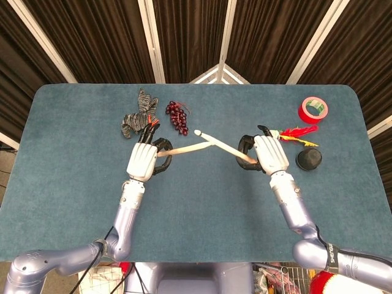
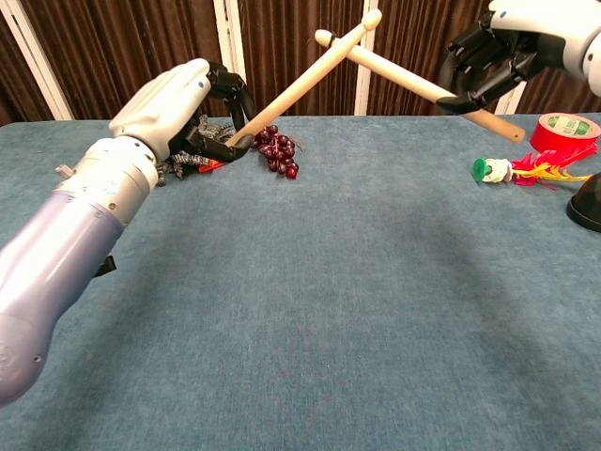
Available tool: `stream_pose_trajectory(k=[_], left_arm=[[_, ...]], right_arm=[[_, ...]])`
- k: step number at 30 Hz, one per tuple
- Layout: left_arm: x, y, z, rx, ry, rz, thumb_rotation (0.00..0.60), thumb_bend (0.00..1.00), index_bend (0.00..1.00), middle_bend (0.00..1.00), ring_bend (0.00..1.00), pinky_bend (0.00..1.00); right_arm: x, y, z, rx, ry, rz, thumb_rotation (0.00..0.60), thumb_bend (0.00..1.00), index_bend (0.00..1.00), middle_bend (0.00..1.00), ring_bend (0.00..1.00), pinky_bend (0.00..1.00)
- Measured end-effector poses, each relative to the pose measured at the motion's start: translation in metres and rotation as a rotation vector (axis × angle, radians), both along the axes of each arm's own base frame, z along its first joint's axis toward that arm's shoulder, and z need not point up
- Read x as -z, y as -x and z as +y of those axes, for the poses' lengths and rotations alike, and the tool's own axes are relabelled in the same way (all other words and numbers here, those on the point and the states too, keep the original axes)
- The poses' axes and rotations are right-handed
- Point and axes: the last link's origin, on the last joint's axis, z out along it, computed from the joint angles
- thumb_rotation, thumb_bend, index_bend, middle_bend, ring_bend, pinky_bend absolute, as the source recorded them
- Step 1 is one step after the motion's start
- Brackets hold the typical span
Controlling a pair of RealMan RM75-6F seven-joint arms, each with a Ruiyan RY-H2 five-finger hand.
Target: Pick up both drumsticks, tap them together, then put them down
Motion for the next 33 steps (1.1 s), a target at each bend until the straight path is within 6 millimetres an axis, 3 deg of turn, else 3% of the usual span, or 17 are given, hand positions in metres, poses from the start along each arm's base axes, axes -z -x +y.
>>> stream_pose_trajectory(k=[20, 33], left_arm=[[0.026, -0.023, -0.005, 0.049, 0.011, -0.054, 0.600, 0.58, 0.58, 0.59, 0.09, 0.00], [0.026, -0.029, -0.002, 0.056, -0.015, -0.100, 0.600, 0.58, 0.58, 0.59, 0.09, 0.00]], right_arm=[[0.001, -0.009, 0.001, -0.016, -0.017, 0.001, 0.600, 0.49, 0.74, 0.62, 0.46, 0.09], [0.001, -0.010, 0.005, -0.023, -0.049, -0.029, 0.600, 0.50, 0.74, 0.62, 0.46, 0.09]])
